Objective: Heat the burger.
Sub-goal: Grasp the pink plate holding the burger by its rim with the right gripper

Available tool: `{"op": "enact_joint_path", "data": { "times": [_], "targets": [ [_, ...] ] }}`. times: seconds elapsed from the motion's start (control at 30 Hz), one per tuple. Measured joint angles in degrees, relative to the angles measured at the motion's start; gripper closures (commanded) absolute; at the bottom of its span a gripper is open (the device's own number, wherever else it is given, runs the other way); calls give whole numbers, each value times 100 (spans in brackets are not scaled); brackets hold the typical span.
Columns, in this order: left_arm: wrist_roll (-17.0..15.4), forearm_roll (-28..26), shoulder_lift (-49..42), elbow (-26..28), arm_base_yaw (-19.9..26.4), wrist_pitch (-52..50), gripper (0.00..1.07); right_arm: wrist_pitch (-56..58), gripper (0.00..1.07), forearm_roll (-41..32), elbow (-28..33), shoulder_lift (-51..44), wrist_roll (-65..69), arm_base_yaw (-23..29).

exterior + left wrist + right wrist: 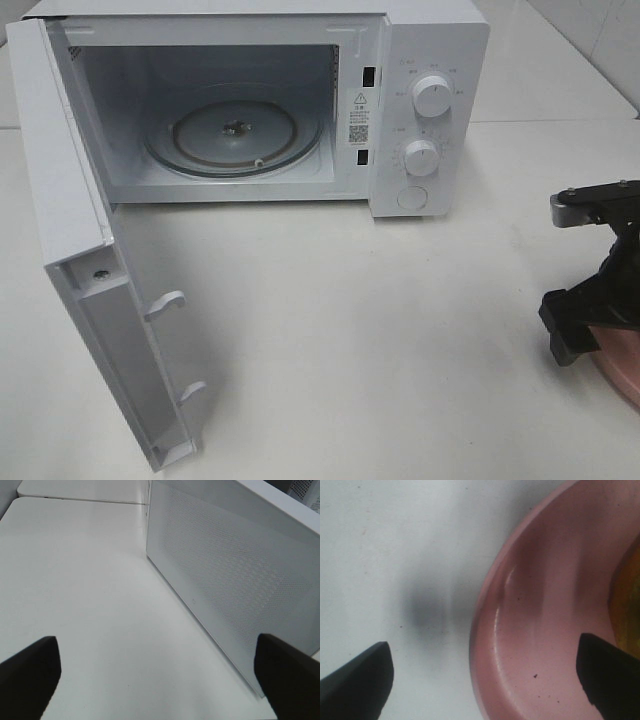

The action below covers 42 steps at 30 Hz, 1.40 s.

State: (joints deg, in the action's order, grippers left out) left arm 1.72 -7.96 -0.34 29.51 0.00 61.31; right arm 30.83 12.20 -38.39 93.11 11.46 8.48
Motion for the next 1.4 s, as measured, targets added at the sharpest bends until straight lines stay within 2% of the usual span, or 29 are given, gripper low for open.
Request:
{"op": "enact_joint_path", "data": {
  "times": [0.57,0.77,0.83,0.93,1.0,1.03,1.07,1.1,1.17,1.2,1.3,1.4],
  "targets": [
    [0,0,0,0,0,0,9,-441,18,23,-6,682,80,-74],
    [0,0,0,0,0,0,9,-481,27,-6,-11,779,80,-74],
    [0,0,0,0,0,0,9,-498,42,-29,-11,796,80,-74],
    [0,0,0,0,0,0,9,-498,47,-40,-17,796,80,-74],
    [0,0,0,0,0,0,9,-498,68,69,-34,814,92,-74],
    [0,0,0,0,0,0,9,-498,68,69,-34,814,92,-74],
    [0,0,0,0,0,0,9,-487,75,132,-34,814,103,-74],
    [0,0,0,0,0,0,9,-487,75,132,-34,814,103,-74],
    [0,0,0,0,0,0,9,-453,98,298,-34,814,103,-86],
    [0,0,0,0,0,0,9,-453,98,298,-34,814,103,-86],
    [0,0,0,0,0,0,9,-413,107,269,-52,808,103,-69],
    [0,0,0,0,0,0,9,-384,107,269,-69,808,103,-69]
  ]
}}
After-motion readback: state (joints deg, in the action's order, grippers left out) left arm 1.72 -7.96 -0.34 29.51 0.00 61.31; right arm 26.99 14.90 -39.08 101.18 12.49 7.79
